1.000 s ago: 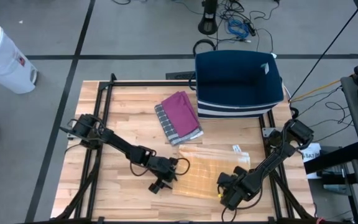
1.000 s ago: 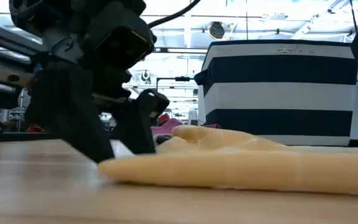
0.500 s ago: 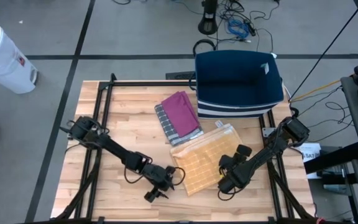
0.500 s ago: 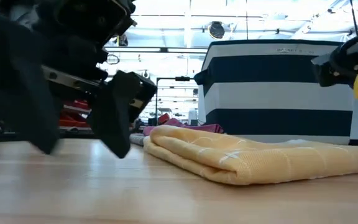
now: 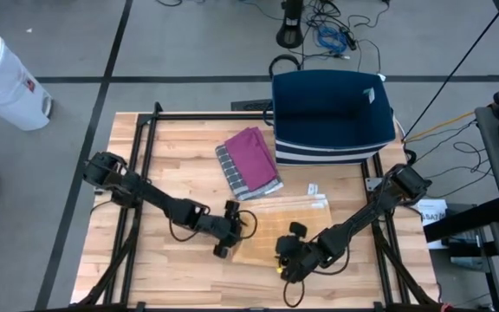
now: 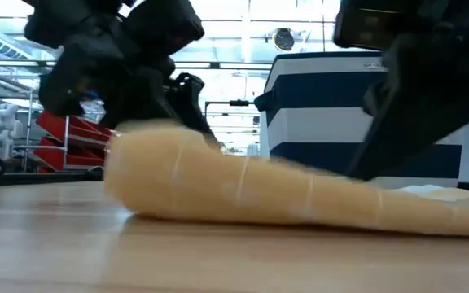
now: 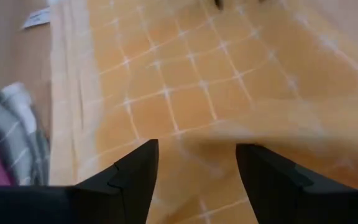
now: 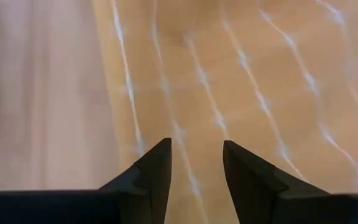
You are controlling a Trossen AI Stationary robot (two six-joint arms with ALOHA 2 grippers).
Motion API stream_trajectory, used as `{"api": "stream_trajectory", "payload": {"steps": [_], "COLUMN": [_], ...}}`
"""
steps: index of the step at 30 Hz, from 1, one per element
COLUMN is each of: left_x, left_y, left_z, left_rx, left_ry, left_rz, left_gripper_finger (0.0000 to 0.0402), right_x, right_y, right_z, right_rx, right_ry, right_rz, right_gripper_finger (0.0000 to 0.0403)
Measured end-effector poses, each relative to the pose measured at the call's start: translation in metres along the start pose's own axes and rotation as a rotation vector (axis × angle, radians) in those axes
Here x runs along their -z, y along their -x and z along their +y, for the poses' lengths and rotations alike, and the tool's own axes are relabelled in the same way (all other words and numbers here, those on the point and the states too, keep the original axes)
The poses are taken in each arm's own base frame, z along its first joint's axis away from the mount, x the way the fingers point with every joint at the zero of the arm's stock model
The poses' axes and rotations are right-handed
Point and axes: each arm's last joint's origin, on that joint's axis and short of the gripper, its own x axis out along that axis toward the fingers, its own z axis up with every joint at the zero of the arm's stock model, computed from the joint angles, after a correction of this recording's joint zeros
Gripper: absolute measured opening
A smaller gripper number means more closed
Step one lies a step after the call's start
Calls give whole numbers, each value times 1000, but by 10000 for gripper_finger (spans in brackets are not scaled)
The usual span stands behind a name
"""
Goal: Fold towel
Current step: Fold the orange checkered towel
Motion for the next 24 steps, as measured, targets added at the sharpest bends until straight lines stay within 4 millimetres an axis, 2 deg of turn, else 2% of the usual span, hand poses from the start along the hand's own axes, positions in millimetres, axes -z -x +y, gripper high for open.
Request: {"api": "stream_trajectory", "payload": {"steps": [2,5,13,19,21,24], "left_x": [-2,-1,0,3,3,5], "left_y": [0,0,-1,1,1,1], "left_z": [2,1,-9,-17,-21,-22], "left_rx": [85,231,327,514,511,407], "left_ry": [13,22,3,47,39,26], "left_rz": [-22,-25,-23,-2,7,32], "left_gripper_finger": [222,222,222,222,222,222], "right_x": [-3,-1,19,41,47,53], "right_y": [-5,-9,-1,12,18,28], "right_z": [3,3,8,-6,-13,-23], "right_rx": [-34,-79,-79,88,152,250], "right_ry": [7,3,-16,47,106,184], "right_rz": [-22,43,174,394,457,540], "right_gripper_finger": [131,131,131,131,131,131]}}
